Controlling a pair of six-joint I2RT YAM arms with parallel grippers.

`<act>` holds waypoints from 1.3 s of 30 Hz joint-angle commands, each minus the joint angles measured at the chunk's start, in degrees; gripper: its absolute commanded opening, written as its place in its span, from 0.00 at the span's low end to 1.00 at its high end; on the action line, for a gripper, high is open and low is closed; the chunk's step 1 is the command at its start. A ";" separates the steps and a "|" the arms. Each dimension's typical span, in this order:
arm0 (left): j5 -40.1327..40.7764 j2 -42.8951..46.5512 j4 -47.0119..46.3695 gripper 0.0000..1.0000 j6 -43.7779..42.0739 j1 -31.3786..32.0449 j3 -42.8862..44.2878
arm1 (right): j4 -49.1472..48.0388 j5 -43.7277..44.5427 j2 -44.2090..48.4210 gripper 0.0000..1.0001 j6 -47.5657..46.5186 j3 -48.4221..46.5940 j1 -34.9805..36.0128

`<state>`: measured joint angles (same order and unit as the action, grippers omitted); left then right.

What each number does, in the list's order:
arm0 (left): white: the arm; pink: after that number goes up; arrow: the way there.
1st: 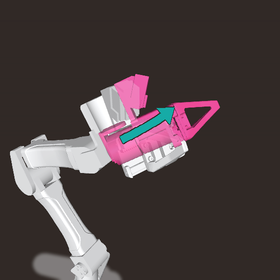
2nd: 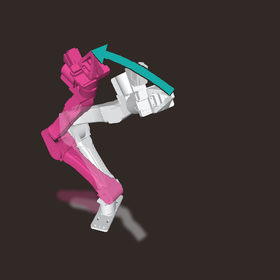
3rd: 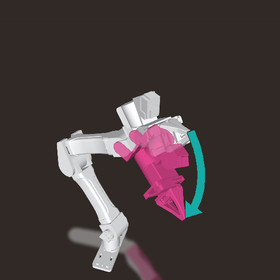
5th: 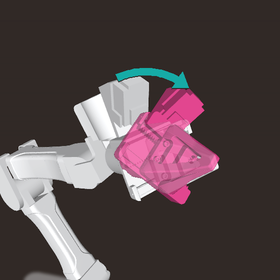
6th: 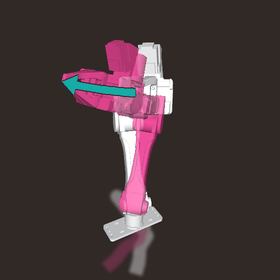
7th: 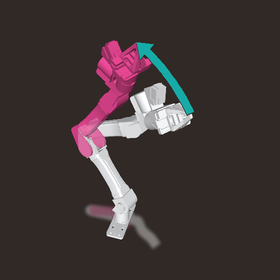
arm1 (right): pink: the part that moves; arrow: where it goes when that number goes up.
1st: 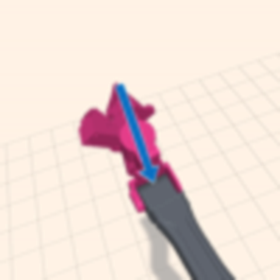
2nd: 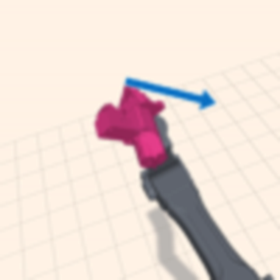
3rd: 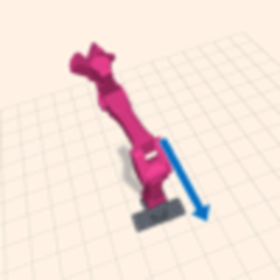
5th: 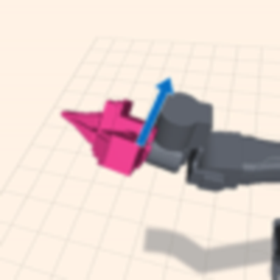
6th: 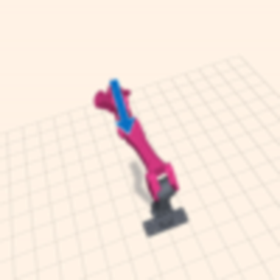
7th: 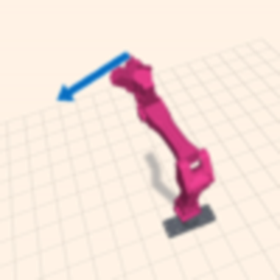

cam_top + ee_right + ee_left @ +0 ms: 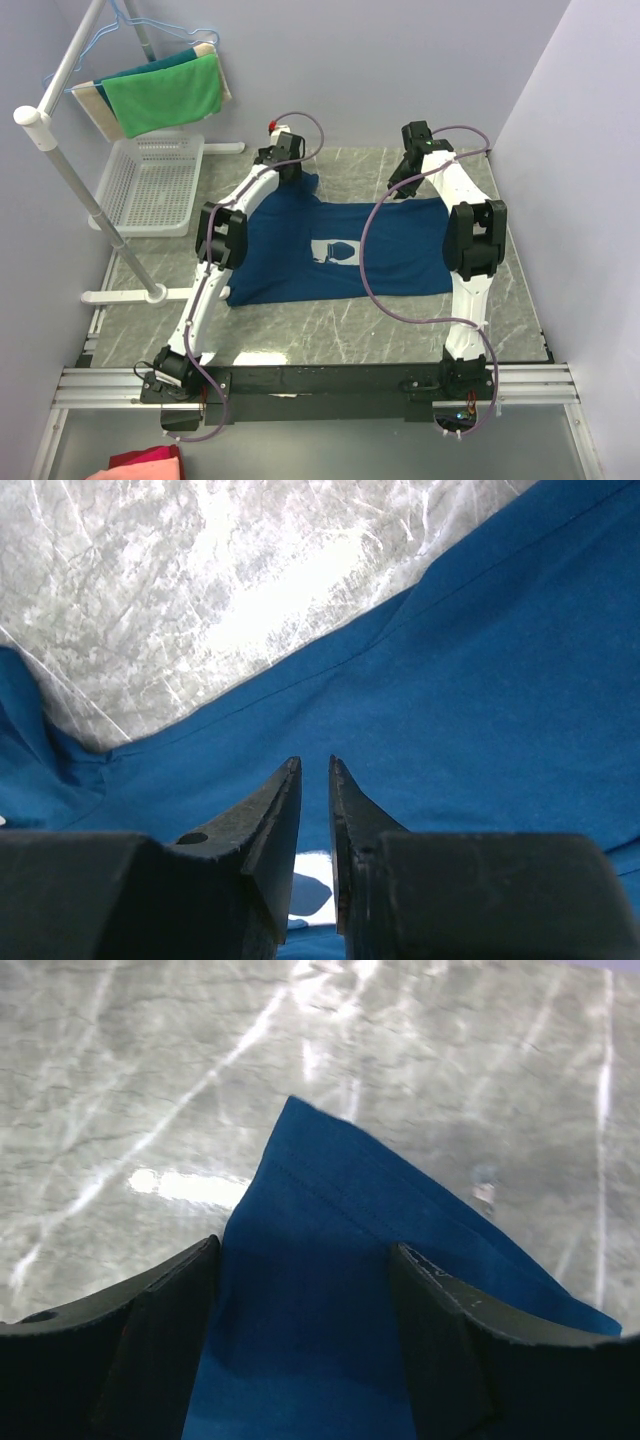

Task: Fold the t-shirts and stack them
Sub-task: Fold the tshirt

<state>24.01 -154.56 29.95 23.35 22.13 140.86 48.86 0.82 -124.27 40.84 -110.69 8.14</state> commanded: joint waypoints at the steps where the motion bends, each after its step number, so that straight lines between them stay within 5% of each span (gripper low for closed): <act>1: 1.22 -1.88 2.83 0.73 1.08 -1.30 1.70 | 1.24 0.32 -0.71 0.24 -0.67 -2.42 -0.23; 10: 3.04 -0.57 -2.00 0.88 0.37 -1.65 0.56 | 2.12 1.03 -0.27 0.24 -1.29 -2.60 -0.14; 32: 2.27 10.06 -10.61 0.82 5.56 -2.27 -7.87 | 3.79 1.03 -3.26 0.24 -1.55 -4.79 -0.14; 39: 1.48 6.65 -8.70 0.82 5.12 -2.35 -3.49 | 4.49 0.94 -3.96 0.24 -1.73 -6.11 -0.14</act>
<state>26.72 -149.32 21.23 27.94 19.84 133.49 52.18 1.02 -127.57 39.53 -113.58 8.14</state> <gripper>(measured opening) 0.824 0.241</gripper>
